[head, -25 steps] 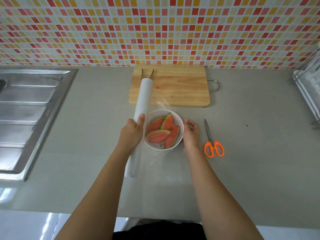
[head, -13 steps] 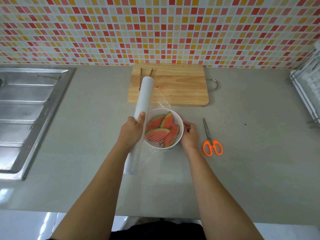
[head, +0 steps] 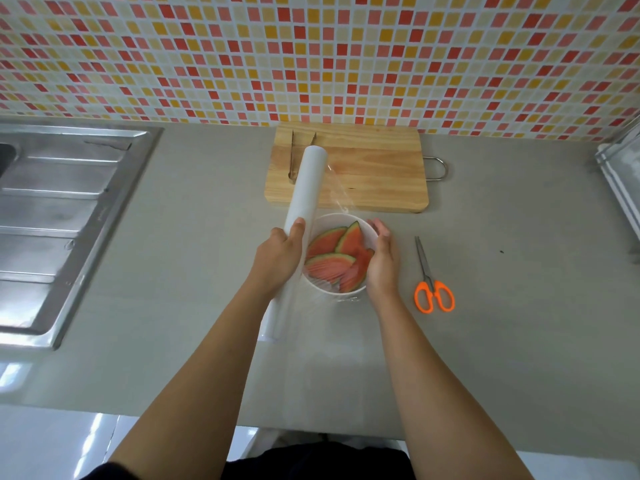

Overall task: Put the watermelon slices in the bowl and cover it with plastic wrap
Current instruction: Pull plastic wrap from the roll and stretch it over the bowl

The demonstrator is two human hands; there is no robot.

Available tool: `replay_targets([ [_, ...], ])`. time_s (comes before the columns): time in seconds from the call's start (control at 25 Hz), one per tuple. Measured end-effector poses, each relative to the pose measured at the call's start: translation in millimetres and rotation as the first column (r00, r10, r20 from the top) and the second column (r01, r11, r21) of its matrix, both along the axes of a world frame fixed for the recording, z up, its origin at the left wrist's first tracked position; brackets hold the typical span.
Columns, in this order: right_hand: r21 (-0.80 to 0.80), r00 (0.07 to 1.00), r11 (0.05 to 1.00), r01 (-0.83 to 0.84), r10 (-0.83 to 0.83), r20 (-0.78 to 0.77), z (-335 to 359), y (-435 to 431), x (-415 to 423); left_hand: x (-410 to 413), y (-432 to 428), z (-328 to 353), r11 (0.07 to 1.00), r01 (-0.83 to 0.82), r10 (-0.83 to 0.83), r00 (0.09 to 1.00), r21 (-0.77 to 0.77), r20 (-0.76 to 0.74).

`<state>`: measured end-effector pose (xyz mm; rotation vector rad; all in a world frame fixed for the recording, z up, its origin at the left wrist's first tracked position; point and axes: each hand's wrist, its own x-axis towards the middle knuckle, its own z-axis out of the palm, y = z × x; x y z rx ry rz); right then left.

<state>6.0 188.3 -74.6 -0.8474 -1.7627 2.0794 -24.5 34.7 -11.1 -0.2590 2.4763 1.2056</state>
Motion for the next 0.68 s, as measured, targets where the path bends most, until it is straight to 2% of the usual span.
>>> replay_targets([
  [0.2, 0.016, 0.996, 0.996, 0.087, -0.087, 0.036, -3, 2, -5, -3, -15, -3, 0.999, 0.034, -0.035, 0.999, 0.018, 0.042],
  [0.44, 0.037, 0.993, 0.994, 0.101, -0.103, 0.053, -6, 1, -7, 2, -22, -12, 0.995, 0.039, -0.044, 0.997, -0.093, -0.060],
  [0.68, 0.047, 0.990, 0.992, 0.121, -0.124, 0.070, -9, 0, -9, 13, -28, -27, 0.996, -0.082, 0.081, 0.997, 0.030, 0.011],
])
